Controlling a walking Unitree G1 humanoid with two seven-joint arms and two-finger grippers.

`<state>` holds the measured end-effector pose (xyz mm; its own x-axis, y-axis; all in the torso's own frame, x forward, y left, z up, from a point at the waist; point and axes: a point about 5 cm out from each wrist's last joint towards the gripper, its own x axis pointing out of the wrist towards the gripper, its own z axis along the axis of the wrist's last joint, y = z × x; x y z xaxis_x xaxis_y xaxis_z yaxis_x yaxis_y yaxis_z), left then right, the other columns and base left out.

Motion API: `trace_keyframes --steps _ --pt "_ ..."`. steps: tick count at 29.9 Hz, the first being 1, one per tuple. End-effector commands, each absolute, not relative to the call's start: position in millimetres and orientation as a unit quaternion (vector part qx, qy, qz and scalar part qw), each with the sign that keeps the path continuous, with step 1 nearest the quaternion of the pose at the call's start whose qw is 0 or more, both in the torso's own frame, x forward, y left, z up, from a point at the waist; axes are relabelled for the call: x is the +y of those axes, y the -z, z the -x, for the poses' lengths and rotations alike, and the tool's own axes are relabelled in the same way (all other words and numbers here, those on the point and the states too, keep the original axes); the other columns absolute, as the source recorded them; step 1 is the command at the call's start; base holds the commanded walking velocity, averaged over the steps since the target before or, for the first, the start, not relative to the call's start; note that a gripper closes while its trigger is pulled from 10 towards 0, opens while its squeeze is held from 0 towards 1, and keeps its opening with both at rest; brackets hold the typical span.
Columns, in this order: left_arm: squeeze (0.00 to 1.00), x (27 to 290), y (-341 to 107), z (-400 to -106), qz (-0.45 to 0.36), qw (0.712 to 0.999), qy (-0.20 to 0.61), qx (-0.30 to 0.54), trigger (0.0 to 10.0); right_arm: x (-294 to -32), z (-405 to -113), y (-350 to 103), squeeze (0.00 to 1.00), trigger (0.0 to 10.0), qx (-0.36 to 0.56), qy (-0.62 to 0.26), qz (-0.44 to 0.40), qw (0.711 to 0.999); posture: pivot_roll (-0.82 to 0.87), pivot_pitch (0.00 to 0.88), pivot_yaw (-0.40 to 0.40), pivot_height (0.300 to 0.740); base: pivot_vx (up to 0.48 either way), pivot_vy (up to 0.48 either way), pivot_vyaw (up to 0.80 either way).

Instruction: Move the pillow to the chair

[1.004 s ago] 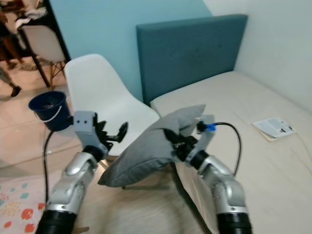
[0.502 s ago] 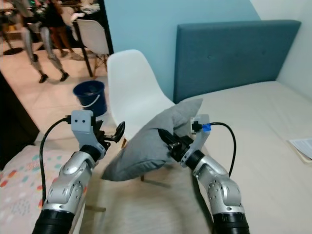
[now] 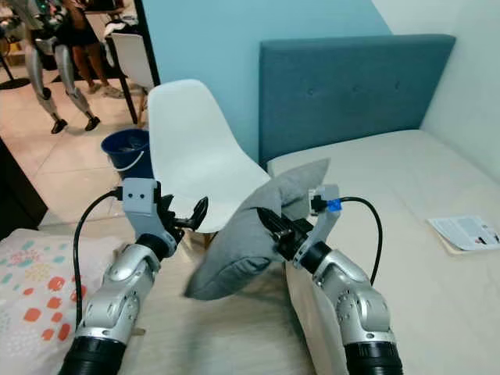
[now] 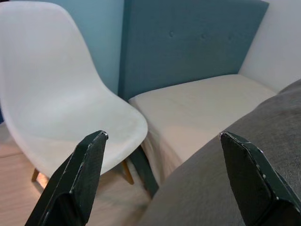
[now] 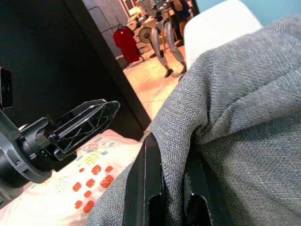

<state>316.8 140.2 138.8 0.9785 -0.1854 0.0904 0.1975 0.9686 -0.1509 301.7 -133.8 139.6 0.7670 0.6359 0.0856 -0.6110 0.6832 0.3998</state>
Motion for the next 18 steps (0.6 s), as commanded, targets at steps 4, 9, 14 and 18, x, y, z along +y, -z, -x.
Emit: trace_keyframes --steps 4,9,14,18 --pt "0.0 148.5 -140.1 -317.0 0.083 0.992 0.085 -0.043 10.0 -129.8 -303.3 -156.1 0.0 10.0 -0.014 -0.354 -0.205 0.912 -0.05 0.0 -0.023 0.74 0.262 0.0 0.0" --pt "0.0 148.1 -140.7 -317.3 0.082 0.992 0.085 -0.044 10.0 -129.9 -303.5 -156.6 0.0 10.0 -0.015 -0.355 -0.204 0.912 -0.05 0.0 -0.023 0.74 0.277 0.0 0.0" --pt "0.0 148.1 -141.0 -317.6 0.081 0.992 0.085 -0.045 10.0 -126.1 -301.0 -159.6 0.0 10.0 -0.027 -0.372 -0.185 0.909 -0.05 0.0 -0.022 0.74 0.309 0.0 0.32" --pt "0.0 148.0 -141.3 -317.9 0.08 0.992 0.085 -0.046 10.0 -124.1 -299.8 -162.1 0.0 10.0 -0.035 -0.378 -0.178 0.908 -0.05 0.0 -0.022 0.74 0.318 0.0 0.79"
